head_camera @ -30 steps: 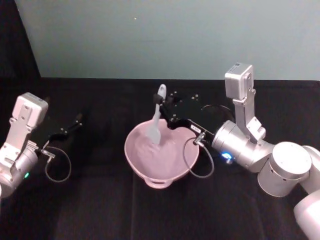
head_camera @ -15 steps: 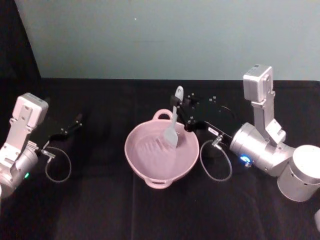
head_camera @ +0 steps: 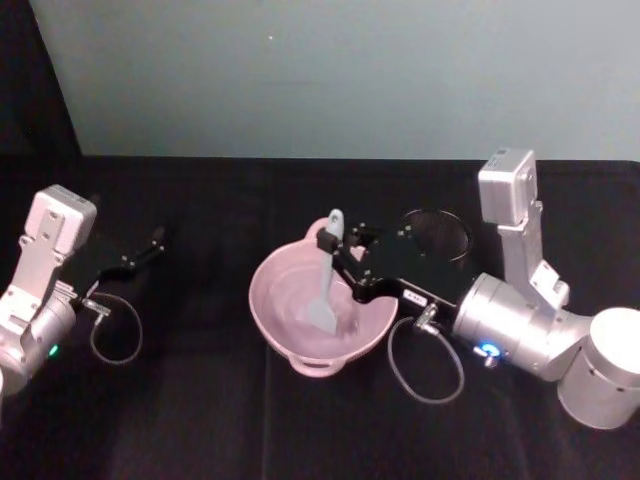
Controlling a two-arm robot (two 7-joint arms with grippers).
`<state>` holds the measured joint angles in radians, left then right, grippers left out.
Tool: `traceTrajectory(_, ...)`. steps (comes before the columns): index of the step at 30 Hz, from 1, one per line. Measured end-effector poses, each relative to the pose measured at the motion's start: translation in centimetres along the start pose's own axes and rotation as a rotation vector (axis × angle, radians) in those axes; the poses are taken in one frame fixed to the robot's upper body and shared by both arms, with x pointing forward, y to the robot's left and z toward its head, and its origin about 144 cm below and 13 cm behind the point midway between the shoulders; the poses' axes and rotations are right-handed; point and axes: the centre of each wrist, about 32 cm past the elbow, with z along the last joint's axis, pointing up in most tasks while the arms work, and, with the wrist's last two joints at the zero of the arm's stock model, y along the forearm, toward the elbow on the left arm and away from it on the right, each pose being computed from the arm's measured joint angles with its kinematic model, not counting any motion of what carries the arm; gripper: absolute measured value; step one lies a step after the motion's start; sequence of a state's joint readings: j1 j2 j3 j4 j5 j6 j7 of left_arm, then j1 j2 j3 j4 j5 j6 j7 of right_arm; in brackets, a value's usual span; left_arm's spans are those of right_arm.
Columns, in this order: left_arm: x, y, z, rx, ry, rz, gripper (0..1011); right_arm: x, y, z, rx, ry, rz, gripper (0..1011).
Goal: Use the one hand to pick up the spoon and stir the clear water in the bowl.
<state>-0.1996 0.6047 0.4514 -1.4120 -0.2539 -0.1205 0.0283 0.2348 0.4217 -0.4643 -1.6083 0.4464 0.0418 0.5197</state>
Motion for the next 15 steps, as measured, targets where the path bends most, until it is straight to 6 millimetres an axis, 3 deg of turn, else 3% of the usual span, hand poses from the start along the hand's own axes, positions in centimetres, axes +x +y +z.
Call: traceTrajectory(15,0.0,0.0,0.0,0.0,0.0,0.0,1011,-0.3,3.3,-0.8,0.078,-0.054,-0.014,125)
